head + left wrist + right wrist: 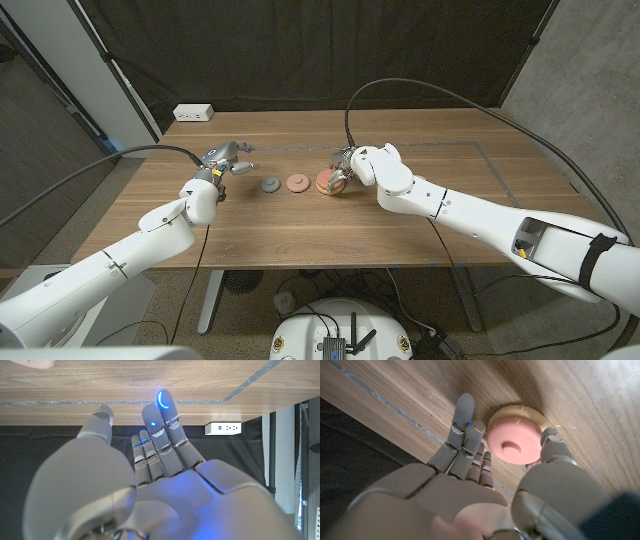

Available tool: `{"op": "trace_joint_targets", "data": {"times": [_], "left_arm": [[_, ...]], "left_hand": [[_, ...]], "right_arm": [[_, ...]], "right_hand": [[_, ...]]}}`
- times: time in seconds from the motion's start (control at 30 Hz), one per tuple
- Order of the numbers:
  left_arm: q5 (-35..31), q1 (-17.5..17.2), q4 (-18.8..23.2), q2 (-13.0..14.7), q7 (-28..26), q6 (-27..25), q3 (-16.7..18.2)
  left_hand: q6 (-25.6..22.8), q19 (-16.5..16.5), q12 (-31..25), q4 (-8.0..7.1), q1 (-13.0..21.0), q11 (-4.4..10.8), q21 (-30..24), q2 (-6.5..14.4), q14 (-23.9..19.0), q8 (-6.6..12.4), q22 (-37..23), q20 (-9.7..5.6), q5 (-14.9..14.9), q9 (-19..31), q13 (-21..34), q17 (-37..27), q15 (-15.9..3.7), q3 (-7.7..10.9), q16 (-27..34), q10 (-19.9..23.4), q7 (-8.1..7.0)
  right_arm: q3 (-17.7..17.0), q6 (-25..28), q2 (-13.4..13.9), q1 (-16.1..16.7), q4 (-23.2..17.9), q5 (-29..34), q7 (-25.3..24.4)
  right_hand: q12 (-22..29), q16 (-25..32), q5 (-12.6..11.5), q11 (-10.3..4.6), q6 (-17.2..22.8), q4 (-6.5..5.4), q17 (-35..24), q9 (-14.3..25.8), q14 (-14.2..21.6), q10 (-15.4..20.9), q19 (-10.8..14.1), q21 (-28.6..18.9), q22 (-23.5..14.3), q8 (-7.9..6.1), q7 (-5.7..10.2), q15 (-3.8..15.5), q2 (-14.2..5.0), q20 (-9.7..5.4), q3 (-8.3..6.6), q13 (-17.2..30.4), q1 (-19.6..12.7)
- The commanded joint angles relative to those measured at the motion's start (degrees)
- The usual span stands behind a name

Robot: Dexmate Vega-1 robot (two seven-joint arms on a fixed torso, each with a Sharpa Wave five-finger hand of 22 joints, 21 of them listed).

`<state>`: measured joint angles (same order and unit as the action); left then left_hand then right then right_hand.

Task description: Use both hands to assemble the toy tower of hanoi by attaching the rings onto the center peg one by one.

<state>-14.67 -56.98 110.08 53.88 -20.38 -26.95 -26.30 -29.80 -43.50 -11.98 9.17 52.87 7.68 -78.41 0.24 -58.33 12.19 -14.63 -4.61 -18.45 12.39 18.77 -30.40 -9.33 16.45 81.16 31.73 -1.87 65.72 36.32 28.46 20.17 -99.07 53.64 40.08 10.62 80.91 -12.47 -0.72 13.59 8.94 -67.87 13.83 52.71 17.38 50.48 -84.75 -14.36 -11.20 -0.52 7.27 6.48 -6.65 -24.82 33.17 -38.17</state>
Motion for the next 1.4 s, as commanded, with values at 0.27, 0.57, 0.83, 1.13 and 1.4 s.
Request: {"op": "trace_joint_targets", "data": {"times": [0.27, 0.57, 0.83, 1.13, 1.4], "left_arm": [[0.0, -0.9, 1.0, -0.1, -0.8, -0.3, 0.5], [-0.4, -0.6, 1.6, -0.4, -0.5, -1.2, 0.1], [-0.5, -1.4, 3.0, -0.2, -0.8, -2.2, 0.6], [0.2, -2.6, 4.3, 0.0, -1.2, -3.2, 1.4], [-0.2, -2.4, 4.7, -0.1, -1.4, -3.7, 1.2]], "left_hand": [[-0.7, 0.4, 0.0, 0.01, 0.0, 0.10, -0.9, 0.2, 0.2, -0.05, 0.2, -7.17, -0.4, 0.2, 0.1, -0.1, -3.25, 0.26, 0.5, 0.4, 0.02], [-0.6, 0.5, 0.0, 0.03, 0.0, 0.12, -1.2, 0.2, 0.4, -0.10, 0.5, -7.16, -0.4, 0.2, 0.2, 0.0, -3.24, 0.31, 0.5, 0.4, 0.00], [-0.5, 0.6, 0.1, 0.04, 0.0, 0.05, -1.5, 0.2, 0.5, -0.17, 0.8, -7.17, -0.5, 0.2, 0.1, 0.1, -3.24, 0.35, 0.4, 0.3, -0.01], [0.8, 1.2, 0.5, 0.10, -0.1, 0.10, -1.8, 0.0, 0.6, -0.64, 1.2, -7.16, -0.5, 0.2, 0.2, 0.0, -3.23, 0.37, 0.5, -1.0, -0.04], [0.9, 1.4, 0.4, 0.04, -0.2, 0.04, -2.1, -0.1, 0.9, -0.62, 1.4, -7.14, -0.5, 0.2, 0.3, 0.2, -3.23, 0.36, 0.4, -1.1, -0.09]], "right_arm": [[-4.5, 1.6, 3.0, 4.1, -5.8, 0.5, -0.9], [-7.5, 2.6, 4.6, 7.1, -8.5, -0.2, -4.7], [-9.6, 3.0, 5.8, 9.3, -10.5, -0.8, -7.9], [-11.2, 4.0, 6.9, 11.3, -11.9, -1.4, -10.4], [-13.0, 3.6, 8.6, 13.3, -13.3, -2.4, -13.6]], "right_hand": [[1.3, 0.2, 0.6, -1.54, 3.5, 0.07, -1.1, -0.1, 1.1, 2.6, 0.2, -0.8, -0.5, -1.80, -0.06, 5.17, -0.52, -5.62, -0.73, -0.5, -1.2], [1.7, 0.6, 0.7, -2.04, 4.6, -0.07, -1.4, -0.1, 1.9, 4.1, 0.5, -1.1, -0.5, -2.24, 1.03, 5.16, -0.99, -5.64, -1.01, -0.8, -1.4], [2.0, 1.7, 0.3, -2.71, 6.0, 0.04, -2.1, 0.1, 3.2, 5.4, 1.1, -1.6, -0.7, -2.85, 1.71, 5.17, -1.95, -5.72, -1.72, -0.9, -2.2], [2.1, 2.1, -0.9, -2.76, 6.1, 0.68, -2.0, 0.5, 3.6, 5.9, 1.3, -1.6, -0.3, -2.96, 2.00, 5.19, -3.68, -5.79, -3.35, -0.8, -4.6], [2.2, 2.2, -1.6, -3.21, 6.6, 1.00, -1.8, 0.8, 3.6, 6.3, 1.4, -1.8, -0.2, -3.25, 2.21, 5.20, -3.92, -5.71, -4.10, -0.6, -6.0]]}}
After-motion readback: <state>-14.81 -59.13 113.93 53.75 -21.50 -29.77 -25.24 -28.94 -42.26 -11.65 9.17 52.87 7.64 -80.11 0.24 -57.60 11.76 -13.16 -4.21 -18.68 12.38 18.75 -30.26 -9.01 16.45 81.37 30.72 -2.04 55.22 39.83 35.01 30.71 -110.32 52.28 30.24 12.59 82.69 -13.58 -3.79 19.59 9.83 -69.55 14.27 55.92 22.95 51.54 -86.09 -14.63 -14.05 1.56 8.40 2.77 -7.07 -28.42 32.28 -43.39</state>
